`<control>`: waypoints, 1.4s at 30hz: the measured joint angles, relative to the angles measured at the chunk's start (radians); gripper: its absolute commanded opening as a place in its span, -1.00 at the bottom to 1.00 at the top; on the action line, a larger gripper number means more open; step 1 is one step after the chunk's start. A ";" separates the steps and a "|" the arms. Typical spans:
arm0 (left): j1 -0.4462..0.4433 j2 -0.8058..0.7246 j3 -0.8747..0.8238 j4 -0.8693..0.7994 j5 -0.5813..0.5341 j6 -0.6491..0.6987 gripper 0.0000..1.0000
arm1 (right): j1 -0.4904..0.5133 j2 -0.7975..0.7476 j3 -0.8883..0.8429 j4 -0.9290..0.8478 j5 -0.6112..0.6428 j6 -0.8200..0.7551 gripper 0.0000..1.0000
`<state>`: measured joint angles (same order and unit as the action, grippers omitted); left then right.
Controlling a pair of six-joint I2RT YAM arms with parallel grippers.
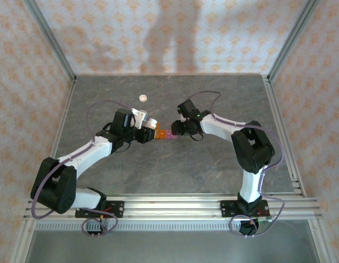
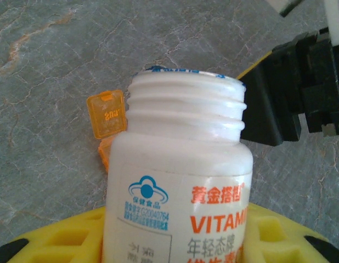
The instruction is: Sort the pills into containers
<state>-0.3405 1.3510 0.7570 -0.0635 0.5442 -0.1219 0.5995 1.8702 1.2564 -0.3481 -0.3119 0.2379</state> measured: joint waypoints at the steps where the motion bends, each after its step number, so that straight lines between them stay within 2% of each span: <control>1: 0.000 0.000 0.000 0.000 0.000 0.000 -1.00 | 0.000 0.000 0.007 0.000 -0.003 0.000 0.05; 24: 0.000 0.016 0.048 -0.070 0.000 0.038 -1.00 | 0.000 0.070 0.028 -0.002 -0.022 0.000 0.03; 42: 0.000 0.168 0.140 -0.250 0.022 0.106 -1.00 | 0.000 0.070 0.024 0.006 -0.022 0.000 0.03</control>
<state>-0.3405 1.5188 0.8967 -0.3138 0.5659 -0.0154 0.5995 1.9404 1.2800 -0.3416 -0.3340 0.2382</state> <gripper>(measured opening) 0.423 0.516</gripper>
